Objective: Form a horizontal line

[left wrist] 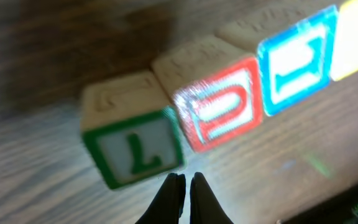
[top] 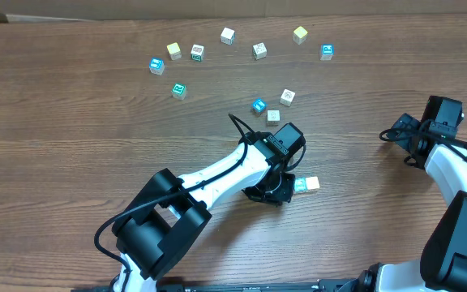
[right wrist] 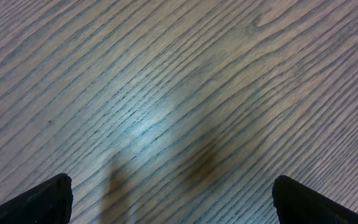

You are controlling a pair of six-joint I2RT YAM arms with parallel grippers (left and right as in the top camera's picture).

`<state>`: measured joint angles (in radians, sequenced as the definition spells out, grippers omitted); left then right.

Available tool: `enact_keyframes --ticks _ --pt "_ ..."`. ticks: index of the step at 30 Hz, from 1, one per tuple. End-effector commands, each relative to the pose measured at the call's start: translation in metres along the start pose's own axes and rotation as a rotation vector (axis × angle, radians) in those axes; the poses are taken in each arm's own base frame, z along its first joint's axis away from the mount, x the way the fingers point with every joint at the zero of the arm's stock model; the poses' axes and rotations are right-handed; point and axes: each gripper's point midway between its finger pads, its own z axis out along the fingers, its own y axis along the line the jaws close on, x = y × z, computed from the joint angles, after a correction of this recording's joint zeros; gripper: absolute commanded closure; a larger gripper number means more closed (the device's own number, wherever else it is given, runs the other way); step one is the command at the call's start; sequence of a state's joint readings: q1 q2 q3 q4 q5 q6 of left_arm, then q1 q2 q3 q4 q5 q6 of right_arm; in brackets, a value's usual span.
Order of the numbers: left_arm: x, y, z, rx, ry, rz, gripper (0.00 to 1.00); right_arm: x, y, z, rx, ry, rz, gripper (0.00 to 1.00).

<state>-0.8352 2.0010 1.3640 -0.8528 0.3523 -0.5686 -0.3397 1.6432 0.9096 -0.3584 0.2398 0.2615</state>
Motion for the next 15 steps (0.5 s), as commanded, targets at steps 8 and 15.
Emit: enact_keyframes --ticks 8,15 --pt "-0.003 -0.002 -0.051 -0.029 -0.085 0.075 0.96 -0.004 0.0 0.0 0.0 -0.011 0.007 0.0" --pt "-0.021 0.038 -0.055 -0.221 -0.182 0.017 0.96 -0.004 0.0 0.0 0.0 -0.011 0.007 0.0"
